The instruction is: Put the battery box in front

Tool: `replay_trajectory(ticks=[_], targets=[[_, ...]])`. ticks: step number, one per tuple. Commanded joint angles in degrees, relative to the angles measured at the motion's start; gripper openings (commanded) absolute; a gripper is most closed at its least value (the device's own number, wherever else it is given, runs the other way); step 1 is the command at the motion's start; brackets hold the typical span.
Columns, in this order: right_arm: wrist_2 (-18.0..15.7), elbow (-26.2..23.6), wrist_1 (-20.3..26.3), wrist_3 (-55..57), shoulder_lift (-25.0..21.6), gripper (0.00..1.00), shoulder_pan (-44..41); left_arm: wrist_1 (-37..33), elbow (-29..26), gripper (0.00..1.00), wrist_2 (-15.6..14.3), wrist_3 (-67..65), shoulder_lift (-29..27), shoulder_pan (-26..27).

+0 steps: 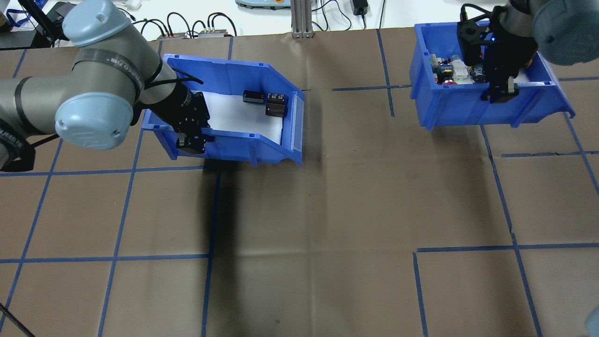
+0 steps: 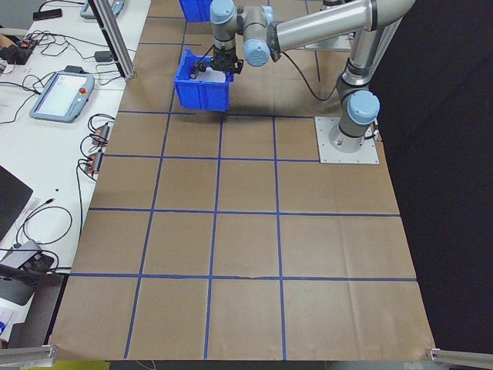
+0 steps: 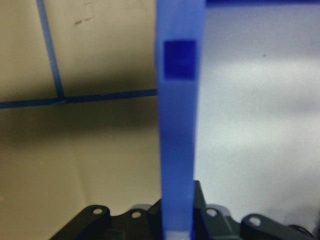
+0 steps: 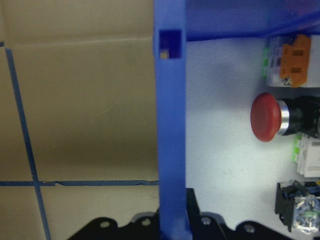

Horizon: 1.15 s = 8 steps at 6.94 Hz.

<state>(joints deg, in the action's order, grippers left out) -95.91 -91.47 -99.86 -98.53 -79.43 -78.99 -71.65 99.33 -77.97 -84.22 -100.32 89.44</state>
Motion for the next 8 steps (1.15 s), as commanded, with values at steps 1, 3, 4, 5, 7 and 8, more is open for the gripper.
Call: replay_trajectory(ticks=[1,3,4,5,7,8], targets=[[-0.15,-8.96,-1.39,-2.89,-7.29,0.06,0.33,6.3,-7.19,0.0,1.5,-7.49,-9.15,5.45],[0.02,-13.98,-6.28,-4.74,-9.25,0.06,1.63,13.07,-10.82,0.0,6.31,-14.36,-15.14,8.2],[-0.06,-14.35,-6.66,-5.88,-9.26,0.06,2.08,16.34,-10.83,0.0,6.95,-15.18,-16.82,8.82],[-0.15,-14.44,-6.67,-6.06,-9.26,0.06,2.08,16.63,-10.92,0.0,11.22,-15.62,-17.45,9.09],[-0.06,-14.44,-6.67,-5.8,-9.34,0.07,2.0,18.21,-10.83,0.0,12.91,-15.1,-19.2,9.44],[0.02,-14.53,-6.49,-5.8,-9.34,0.07,2.0,18.22,-10.65,0.0,14.67,-15.27,-19.56,9.44]])
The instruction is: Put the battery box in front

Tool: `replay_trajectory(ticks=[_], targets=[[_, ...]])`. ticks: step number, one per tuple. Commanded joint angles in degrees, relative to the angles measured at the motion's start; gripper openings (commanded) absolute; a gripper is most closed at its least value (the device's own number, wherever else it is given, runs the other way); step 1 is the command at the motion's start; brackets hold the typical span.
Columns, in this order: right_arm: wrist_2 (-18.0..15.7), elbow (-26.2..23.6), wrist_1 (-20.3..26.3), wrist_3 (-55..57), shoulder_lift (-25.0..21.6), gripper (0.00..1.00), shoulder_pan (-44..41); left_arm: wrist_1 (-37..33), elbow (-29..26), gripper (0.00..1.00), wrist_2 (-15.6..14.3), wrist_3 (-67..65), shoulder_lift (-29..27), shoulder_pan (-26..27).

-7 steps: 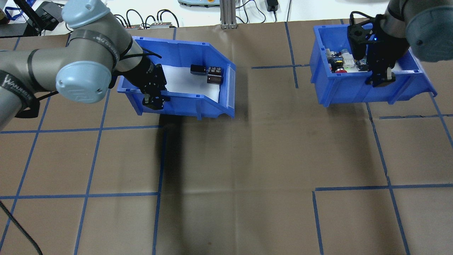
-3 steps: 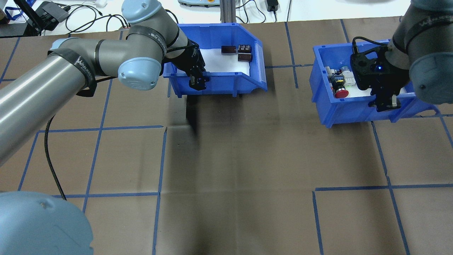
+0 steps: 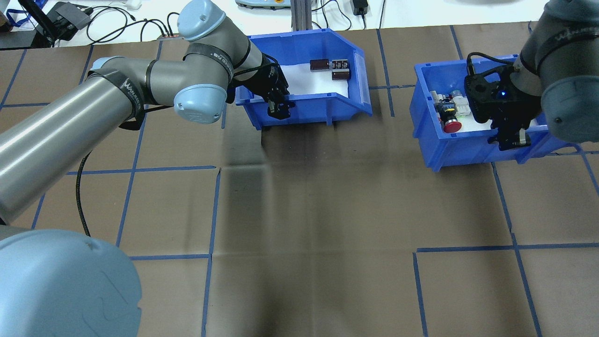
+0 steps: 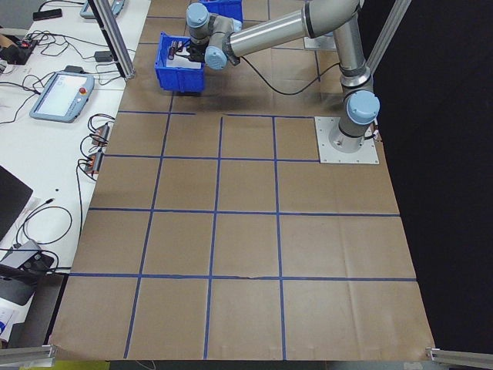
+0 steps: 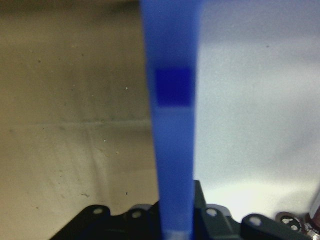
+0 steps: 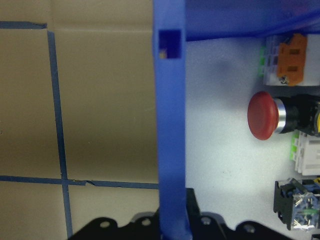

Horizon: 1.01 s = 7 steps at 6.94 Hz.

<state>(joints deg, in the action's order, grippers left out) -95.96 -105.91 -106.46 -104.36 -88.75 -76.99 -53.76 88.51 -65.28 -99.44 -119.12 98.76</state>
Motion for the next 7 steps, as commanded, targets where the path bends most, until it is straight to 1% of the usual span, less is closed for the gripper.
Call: replay_trajectory(ticks=[1,3,5,6,7], targets=[[0.07,-0.08,0.03,0.03,-0.02,0.07,0.0,0.33,1.13,0.0,2.09,0.12,-0.94,0.11],[0.16,-0.87,0.47,0.21,-0.28,0.07,0.0,0.24,1.22,0.01,1.91,0.64,-0.77,0.11],[0.16,-3.15,-0.06,0.56,-2.3,0.07,-0.09,0.15,0.96,0.13,1.56,0.74,-0.94,0.11],[0.16,-3.25,-0.06,0.56,-2.31,0.07,-0.09,-0.02,0.96,0.33,1.21,0.65,-0.94,0.03],[0.16,-3.25,-0.06,0.56,-2.31,0.07,-0.09,-0.29,0.61,0.67,0.95,1.08,-1.03,0.03]])
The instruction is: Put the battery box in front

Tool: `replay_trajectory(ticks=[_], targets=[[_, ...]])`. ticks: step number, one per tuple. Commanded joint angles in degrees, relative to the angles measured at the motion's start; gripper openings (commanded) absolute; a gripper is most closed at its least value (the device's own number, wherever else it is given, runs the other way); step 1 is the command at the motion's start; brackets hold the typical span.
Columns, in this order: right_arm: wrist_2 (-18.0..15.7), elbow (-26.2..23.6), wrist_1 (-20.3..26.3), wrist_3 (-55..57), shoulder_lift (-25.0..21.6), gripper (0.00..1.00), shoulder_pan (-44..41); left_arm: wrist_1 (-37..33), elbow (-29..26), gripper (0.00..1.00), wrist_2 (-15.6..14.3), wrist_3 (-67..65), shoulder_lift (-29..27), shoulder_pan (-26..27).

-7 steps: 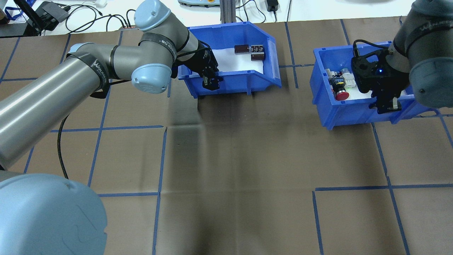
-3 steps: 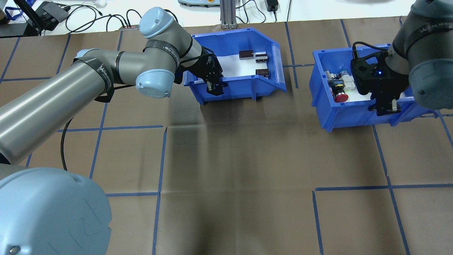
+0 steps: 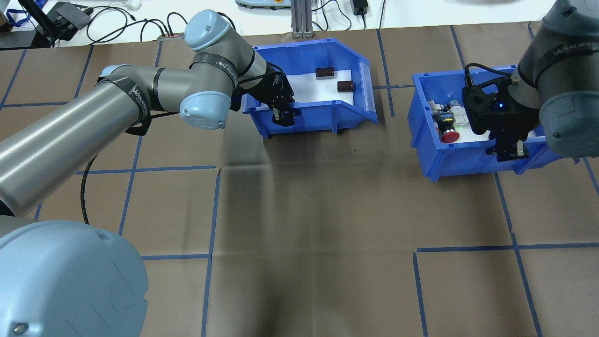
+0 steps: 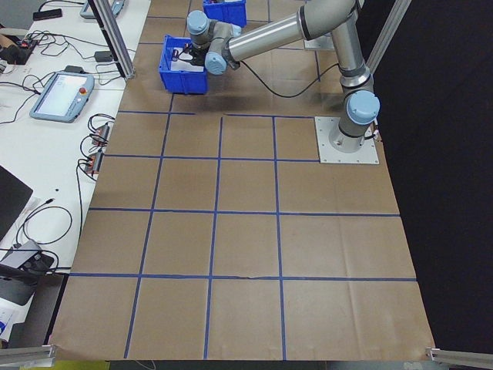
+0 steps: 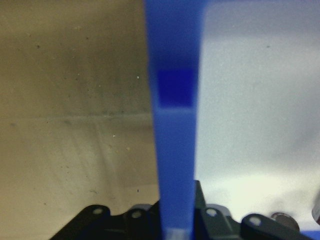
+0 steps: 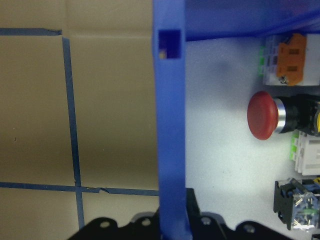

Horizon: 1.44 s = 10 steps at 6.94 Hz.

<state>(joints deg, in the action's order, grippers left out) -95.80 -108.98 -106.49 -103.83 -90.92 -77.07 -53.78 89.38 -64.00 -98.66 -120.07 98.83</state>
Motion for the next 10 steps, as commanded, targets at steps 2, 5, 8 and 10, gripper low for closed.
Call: replay_trajectory(ticks=[2,5,8,10], targets=[[0.09,-0.18,-0.03,-0.06,-0.13,0.07,-0.09,-0.44,-0.69,0.99,-0.78,-0.83,1.05,-0.04],[0.0,-1.15,0.06,0.12,-1.01,0.07,-0.27,-15.38,-0.08,0.99,-6.82,18.18,11.3,-1.61],[0.26,-5.45,-0.03,2.39,-5.57,0.07,-0.8,-29.07,0.53,0.99,-20.51,60.91,22.39,-4.61],[0.27,-7.64,0.06,7.39,-7.24,0.07,-4.81,-32.34,0.97,0.99,-20.9,87.63,29.07,-4.7]])
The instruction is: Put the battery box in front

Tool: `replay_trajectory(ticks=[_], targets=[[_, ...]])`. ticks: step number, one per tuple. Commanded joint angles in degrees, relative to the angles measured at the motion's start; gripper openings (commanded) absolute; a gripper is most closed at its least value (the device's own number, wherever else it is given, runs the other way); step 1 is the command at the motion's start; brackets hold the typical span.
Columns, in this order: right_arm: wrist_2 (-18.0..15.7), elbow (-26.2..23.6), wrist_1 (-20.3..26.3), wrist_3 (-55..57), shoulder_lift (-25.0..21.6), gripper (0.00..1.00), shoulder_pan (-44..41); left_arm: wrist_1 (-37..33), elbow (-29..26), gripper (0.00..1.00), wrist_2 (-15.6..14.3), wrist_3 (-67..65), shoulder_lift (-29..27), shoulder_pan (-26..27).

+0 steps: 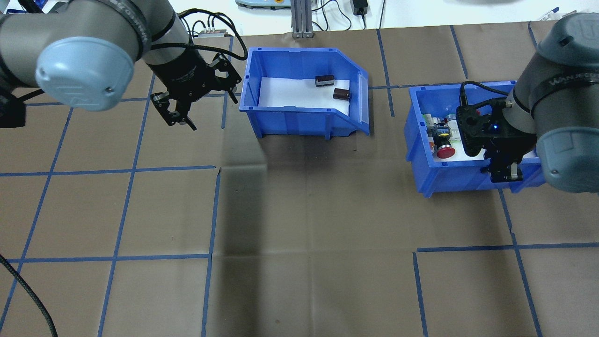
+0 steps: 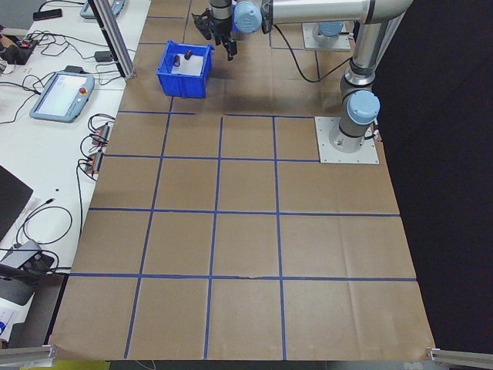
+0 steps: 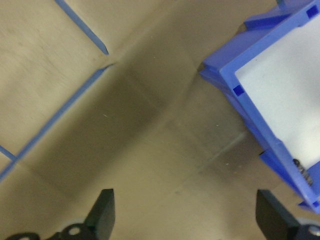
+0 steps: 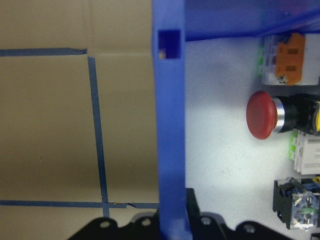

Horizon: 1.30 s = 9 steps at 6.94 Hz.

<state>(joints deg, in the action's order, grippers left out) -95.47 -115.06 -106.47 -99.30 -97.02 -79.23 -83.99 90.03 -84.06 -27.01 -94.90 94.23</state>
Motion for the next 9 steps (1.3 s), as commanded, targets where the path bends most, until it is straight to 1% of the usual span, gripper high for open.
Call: replay_trajectory(ticks=[1,2,4,5,6,7,9], targets=[[-0.15,-4.09,-0.14,7.84,-2.11,0.07,-6.34,-5.27,0.32,0.99,-2.58,22.37,6.19,-0.01],[-0.15,-4.9,-0.23,13.2,-3.51,0.07,-9.86,-6.52,0.93,0.99,-3.03,23.22,7.95,0.07],[-0.15,-6.04,-0.32,20.16,-3.88,0.07,-16.71,-9.16,2.77,0.99,-3.21,23.23,11.73,-0.1],[-0.15,-6.31,-2.06,23.42,-3.44,0.07,-21.79,-8.65,3.04,0.99,-3.39,23.4,12.27,-0.1],[-0.06,-6.32,-4.25,28.24,-3.09,0.07,-26.37,-8.73,3.65,0.99,-3.39,26.45,13.24,-1.23],[-0.06,-6.23,-6.45,31.76,-1.43,0.07,-30.24,-9.25,4.18,0.99,-3.39,32.66,13.77,-2.9],[-0.06,-5.53,-15.3,41.24,5.57,0.07,-39.81,-8.47,7.51,0.99,-3.13,34.39,15.69,-3.96]])
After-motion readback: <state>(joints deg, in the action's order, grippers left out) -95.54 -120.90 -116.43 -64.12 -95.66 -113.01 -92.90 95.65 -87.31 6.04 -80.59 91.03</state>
